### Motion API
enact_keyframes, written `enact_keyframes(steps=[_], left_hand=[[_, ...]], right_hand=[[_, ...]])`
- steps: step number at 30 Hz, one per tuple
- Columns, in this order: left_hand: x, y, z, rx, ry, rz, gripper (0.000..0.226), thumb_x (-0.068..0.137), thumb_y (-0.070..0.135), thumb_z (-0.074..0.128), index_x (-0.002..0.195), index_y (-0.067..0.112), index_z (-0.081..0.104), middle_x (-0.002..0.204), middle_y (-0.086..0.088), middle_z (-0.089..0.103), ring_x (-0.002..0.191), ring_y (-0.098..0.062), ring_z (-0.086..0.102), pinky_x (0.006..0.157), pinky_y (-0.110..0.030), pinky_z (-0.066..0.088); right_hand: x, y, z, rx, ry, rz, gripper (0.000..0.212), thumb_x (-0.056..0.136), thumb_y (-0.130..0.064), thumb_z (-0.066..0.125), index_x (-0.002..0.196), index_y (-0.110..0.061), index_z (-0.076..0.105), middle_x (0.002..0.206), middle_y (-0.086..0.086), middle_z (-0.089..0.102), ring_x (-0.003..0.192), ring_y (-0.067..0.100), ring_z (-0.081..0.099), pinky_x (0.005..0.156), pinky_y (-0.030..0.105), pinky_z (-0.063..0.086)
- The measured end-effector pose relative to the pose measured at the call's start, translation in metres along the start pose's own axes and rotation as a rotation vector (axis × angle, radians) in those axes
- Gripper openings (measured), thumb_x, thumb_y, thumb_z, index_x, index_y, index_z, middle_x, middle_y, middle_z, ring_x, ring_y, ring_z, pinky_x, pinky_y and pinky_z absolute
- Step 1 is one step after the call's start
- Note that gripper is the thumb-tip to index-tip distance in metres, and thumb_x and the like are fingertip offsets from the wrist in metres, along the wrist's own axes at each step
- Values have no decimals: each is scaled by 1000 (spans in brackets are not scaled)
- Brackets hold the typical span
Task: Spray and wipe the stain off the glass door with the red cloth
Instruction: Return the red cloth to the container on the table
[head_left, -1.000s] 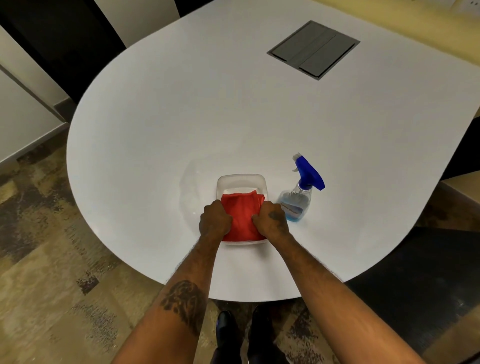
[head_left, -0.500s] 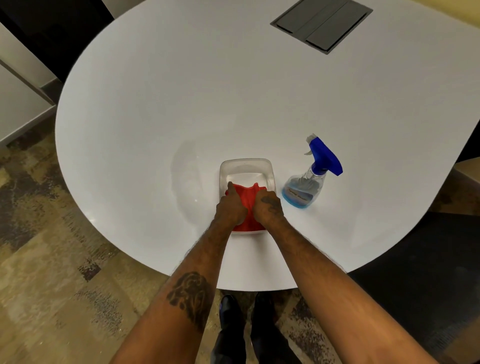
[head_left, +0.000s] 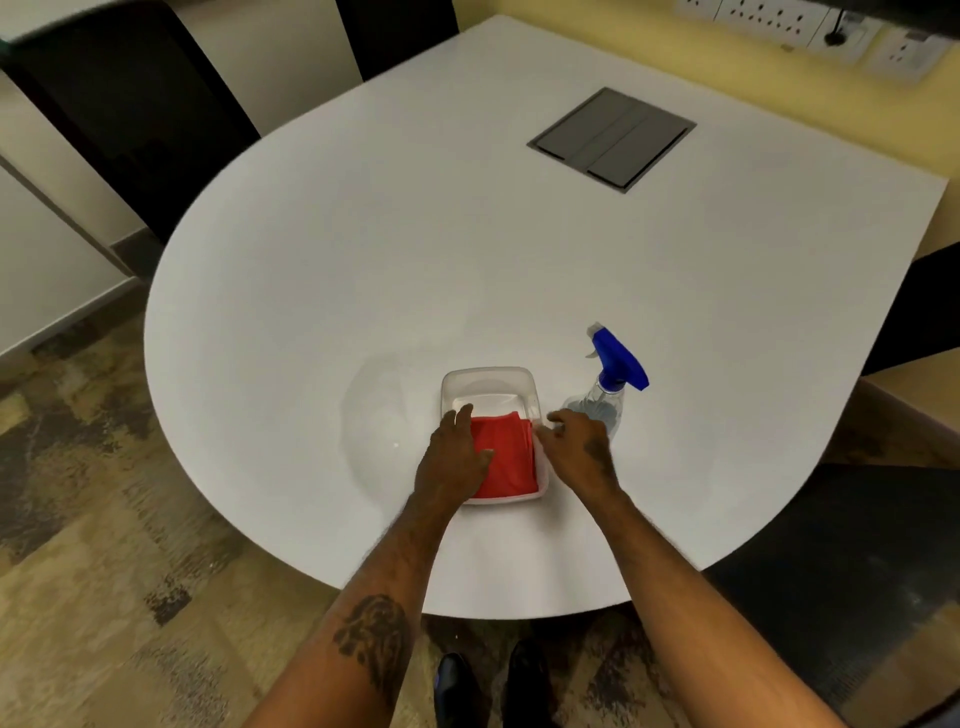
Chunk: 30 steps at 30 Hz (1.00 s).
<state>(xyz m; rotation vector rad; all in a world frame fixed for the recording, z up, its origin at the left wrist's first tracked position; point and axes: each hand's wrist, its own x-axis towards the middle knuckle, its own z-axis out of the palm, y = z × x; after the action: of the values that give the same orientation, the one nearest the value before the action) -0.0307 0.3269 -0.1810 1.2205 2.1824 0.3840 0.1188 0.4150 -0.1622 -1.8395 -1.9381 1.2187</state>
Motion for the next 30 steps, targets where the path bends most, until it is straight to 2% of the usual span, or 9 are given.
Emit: enact_keyframes(steps=[3, 6, 8, 9, 11, 13, 17, 22, 30], left_hand=[[-9, -12, 3, 125, 64, 52, 80, 101, 51, 50, 163, 16, 12, 170, -12, 8, 157, -27, 10, 123, -45, 26], [-14, -27, 11, 257, 113, 75, 82, 100, 61, 38, 163, 20, 5, 171, -11, -3, 158, -26, 0, 126, -48, 17], [-15, -34, 17, 294, 135, 77, 81, 100, 64, 34, 164, 23, 3, 171, -9, -7, 159, -25, -5, 127, -50, 14], [-14, -35, 19, 304, 148, 84, 81, 100, 64, 33, 164, 23, 3, 171, -8, -8, 158, -24, -6, 127, -50, 13], [-13, -38, 25, 338, 169, 103, 82, 100, 65, 32, 164, 23, 2, 171, -8, -9, 158, -24, -7, 126, -50, 11], [-11, -40, 30, 376, 176, 116, 84, 99, 67, 30, 164, 22, 1, 171, -8, -9, 158, -24, -7, 126, -50, 11], [-8, -47, 37, 408, 154, 117, 87, 98, 70, 27, 164, 21, -2, 171, -7, -11, 158, -23, -8, 126, -50, 11], [-5, -56, 42, 356, 135, 104, 89, 97, 72, 28, 163, 23, -5, 171, -4, -14, 158, -20, -10, 127, -51, 11], [-4, -59, 45, 344, 152, 110, 90, 95, 73, 29, 163, 24, -5, 171, -3, -13, 158, -21, -8, 126, -51, 14]], right_hand=[[-10, 24, -21, 38, 191, -16, 31, 92, -37, 66, 89, -6, 67, 86, 10, 72, 77, 23, 70, 68, 30, 58], [-14, 45, -38, -4, 398, -5, 35, 84, -44, 73, 77, -13, 60, 75, 5, 68, 66, 18, 65, 51, 18, 43], [-12, 52, -45, 28, 442, -55, 37, 79, -46, 77, 88, -15, 59, 86, 4, 66, 75, 18, 64, 56, 18, 43], [-10, 51, -47, 59, 432, -96, 42, 77, -45, 79, 101, -15, 60, 99, 5, 65, 86, 19, 63, 65, 20, 47], [-5, 47, -49, 103, 355, -157, 65, 77, -39, 82, 129, -14, 53, 125, 7, 58, 112, 20, 57, 85, 25, 47], [1, 39, -48, 130, 277, -166, 77, 78, -35, 82, 140, -13, 44, 138, 7, 52, 125, 22, 51, 94, 28, 42], [11, 26, -45, 208, 220, -174, 64, 83, -26, 78, 137, -11, 47, 135, 8, 58, 123, 26, 56, 99, 35, 47], [17, 22, -40, 253, 248, -163, 52, 89, -20, 71, 135, -11, 49, 134, 8, 60, 123, 29, 57, 103, 43, 48], [11, 2, -55, 235, 261, -239, 46, 90, -20, 70, 131, -10, 52, 129, 8, 61, 120, 27, 58, 98, 36, 48]])
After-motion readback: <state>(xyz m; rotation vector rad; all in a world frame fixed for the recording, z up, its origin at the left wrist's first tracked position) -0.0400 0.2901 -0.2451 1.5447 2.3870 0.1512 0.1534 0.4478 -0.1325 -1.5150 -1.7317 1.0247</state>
